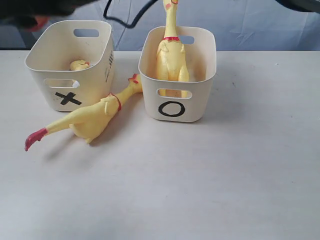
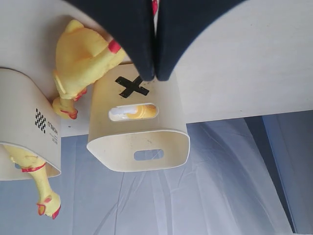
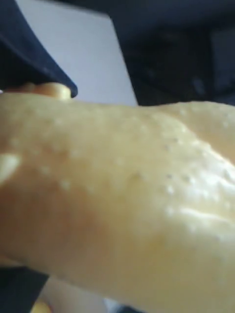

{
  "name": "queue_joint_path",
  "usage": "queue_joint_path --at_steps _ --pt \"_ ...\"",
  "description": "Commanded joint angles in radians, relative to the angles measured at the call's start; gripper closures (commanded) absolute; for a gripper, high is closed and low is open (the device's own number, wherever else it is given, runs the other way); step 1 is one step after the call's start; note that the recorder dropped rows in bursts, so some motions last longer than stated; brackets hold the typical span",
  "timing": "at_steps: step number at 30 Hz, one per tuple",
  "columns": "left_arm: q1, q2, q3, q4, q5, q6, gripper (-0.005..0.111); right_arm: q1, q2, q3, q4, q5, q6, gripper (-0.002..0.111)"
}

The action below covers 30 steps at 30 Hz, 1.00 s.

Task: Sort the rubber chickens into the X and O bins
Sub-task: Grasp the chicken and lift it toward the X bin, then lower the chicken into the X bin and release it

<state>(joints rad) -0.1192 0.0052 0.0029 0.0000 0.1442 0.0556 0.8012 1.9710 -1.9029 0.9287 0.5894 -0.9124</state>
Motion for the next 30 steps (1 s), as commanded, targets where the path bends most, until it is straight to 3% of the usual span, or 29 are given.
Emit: queue_joint_path --at_steps 1,7,19,26,30 --pt "-0.002 -0.005 -0.003 -0.007 -0.01 0.0 0.107 -0.002 0.048 -0.016 0.015 -0.446 -0.16 0.109" --pt "-0.002 -0.005 -0.003 -0.007 -0.01 0.0 0.107 -0.004 0.207 -0.021 0.017 -0.635 -0.16 0.109" --pt "-0.002 -0.005 -0.003 -0.007 -0.01 0.0 0.107 -0.002 0.465 -0.167 0.022 -0.628 -0.16 0.109" --pt "-0.002 -0.005 -0.003 -0.007 -0.01 0.0 0.107 -0.002 0.464 -0.176 0.186 -0.622 -0.16 0.108" --pt "-0.002 -0.005 -0.003 -0.007 -0.01 0.0 0.107 -0.002 0.464 -0.176 0.205 -0.562 -0.16 0.087"
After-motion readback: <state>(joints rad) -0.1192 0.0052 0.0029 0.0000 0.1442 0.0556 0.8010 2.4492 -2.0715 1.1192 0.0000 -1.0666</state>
